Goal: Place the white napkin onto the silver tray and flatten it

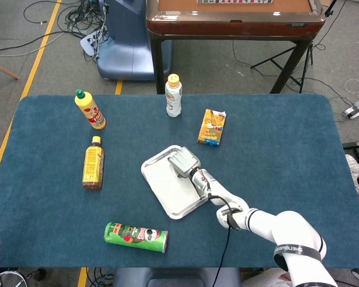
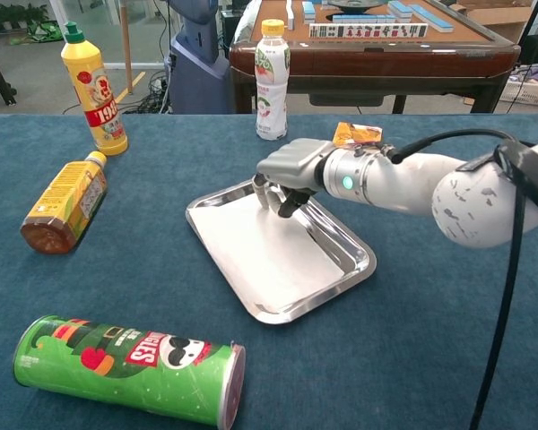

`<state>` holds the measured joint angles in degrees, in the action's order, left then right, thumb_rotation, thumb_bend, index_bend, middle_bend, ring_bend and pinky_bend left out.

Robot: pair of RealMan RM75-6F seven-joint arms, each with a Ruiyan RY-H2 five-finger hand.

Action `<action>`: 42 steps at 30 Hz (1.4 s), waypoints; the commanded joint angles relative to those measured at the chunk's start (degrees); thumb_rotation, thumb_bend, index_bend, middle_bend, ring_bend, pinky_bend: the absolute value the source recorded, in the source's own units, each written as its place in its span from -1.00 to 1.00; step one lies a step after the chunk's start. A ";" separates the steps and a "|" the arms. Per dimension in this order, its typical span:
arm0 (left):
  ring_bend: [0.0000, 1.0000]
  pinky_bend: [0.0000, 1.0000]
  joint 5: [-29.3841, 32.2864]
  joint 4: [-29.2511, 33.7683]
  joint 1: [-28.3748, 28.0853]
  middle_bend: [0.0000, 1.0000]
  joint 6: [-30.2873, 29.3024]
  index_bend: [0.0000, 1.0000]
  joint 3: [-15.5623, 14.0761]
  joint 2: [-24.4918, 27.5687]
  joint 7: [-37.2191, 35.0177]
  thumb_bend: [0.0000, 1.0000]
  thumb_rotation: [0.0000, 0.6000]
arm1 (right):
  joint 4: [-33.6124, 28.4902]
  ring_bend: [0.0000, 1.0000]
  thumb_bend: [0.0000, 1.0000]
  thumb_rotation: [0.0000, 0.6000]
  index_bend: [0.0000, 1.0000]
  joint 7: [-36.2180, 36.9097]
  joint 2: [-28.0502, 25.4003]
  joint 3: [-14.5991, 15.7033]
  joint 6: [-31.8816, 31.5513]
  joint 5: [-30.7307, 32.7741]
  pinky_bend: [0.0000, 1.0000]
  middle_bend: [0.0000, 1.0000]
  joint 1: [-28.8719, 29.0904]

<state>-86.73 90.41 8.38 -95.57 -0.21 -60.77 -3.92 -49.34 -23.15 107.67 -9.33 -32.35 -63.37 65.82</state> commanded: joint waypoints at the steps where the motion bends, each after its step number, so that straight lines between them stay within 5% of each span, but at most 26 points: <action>1: -0.72 -1.00 -0.06 0.01 0.03 -0.70 -0.06 -0.65 0.00 -0.01 -0.01 -0.45 1.00 | -1.67 1.00 0.68 0.33 -0.24 1.17 -0.82 -0.21 -1.69 -1.61 1.00 1.00 -0.34; 16: -0.72 -1.00 -0.83 0.78 -0.05 -0.70 -0.16 -0.65 -0.12 -0.04 1.00 -0.45 1.00 | -28.58 1.00 0.68 0.33 -0.24 5.72 -13.07 3.69 -8.45 -13.87 1.00 1.00 -3.87; 42: -0.72 -1.00 -0.83 0.34 -0.24 -0.70 0.36 -0.65 -0.12 -0.33 0.59 -0.45 1.00 | -33.08 1.00 0.68 0.32 -0.24 6.21 -14.36 8.47 -7.78 -18.86 1.00 1.00 -6.28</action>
<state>-87.56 90.75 8.15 -95.22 -0.33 -61.10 -3.33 -82.42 -16.92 93.31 -0.88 -40.16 -82.20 59.57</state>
